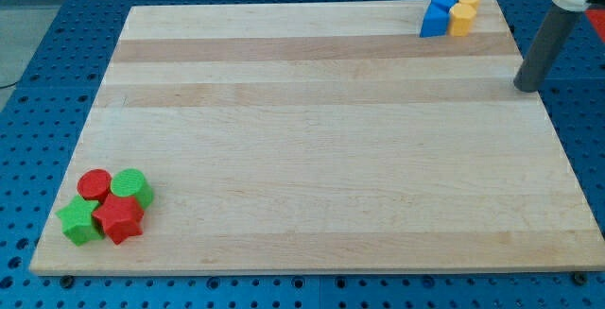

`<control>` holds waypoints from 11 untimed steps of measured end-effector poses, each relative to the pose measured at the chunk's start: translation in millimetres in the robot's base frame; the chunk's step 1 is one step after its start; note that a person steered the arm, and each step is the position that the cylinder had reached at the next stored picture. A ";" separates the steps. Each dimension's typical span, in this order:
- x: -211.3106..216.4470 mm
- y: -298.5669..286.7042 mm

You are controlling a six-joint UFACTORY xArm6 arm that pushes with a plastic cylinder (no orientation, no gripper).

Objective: Push the red star towards the bottom right side of the board

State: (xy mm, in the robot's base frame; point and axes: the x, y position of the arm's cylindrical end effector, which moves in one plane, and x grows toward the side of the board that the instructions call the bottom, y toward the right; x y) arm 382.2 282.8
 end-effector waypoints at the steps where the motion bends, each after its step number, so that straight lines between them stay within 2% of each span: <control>1: 1.3 -4.6; 2: 27.7 -23.4; 3: 34.1 -75.2; 4: 13.6 -142.4; 5: 3.2 -233.9; 8: 13.3 -530.2; 9: 31.5 -585.2; 10: 33.4 -587.7; 11: 84.1 -587.3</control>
State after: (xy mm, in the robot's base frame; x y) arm 466.3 -304.4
